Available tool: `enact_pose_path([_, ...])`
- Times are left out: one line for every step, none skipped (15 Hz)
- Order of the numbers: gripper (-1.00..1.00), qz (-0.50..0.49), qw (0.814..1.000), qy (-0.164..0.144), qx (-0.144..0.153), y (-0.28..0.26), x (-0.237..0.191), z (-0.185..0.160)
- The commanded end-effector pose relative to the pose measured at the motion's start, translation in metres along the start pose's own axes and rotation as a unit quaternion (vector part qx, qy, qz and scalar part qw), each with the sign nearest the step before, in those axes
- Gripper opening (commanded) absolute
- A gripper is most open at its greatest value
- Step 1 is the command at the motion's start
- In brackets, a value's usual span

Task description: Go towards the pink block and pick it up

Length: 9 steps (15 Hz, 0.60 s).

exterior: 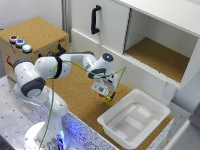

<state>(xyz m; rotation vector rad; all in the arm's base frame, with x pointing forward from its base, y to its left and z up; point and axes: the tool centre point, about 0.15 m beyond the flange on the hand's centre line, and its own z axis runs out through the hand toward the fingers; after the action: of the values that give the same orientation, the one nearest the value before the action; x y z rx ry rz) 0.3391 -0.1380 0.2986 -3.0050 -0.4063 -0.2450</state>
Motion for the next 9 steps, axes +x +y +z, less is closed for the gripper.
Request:
enact_pose_path([1.0,-0.031,0.999,0.01,-0.018,0.018,-0.002,0.007])
enact_pose_path([1.0,-0.037,0.999,0.009,-0.022,0.018,-0.002,0.01])
enact_pose_path([1.0,-0.04,0.999,0.009,-0.032,0.019,-0.002,0.015])
enact_pose_path([1.0,-0.041,0.999,0.007,-0.033,0.02,-0.001,0.021])
enact_pose_path([1.0,-0.044,0.998,0.007,-0.037,0.021,0.001,0.025])
enact_pose_path([1.0,-0.051,0.998,0.004,-0.04,0.019,0.002,0.028])
enact_pose_path([1.0,-0.057,0.998,0.007,-0.035,0.017,0.002,0.029])
enact_pose_path([1.0,-0.071,0.997,0.005,-0.035,0.012,0.002,0.031])
enact_pose_path([1.0,-0.084,0.996,0.004,-0.029,0.006,0.002,0.032])
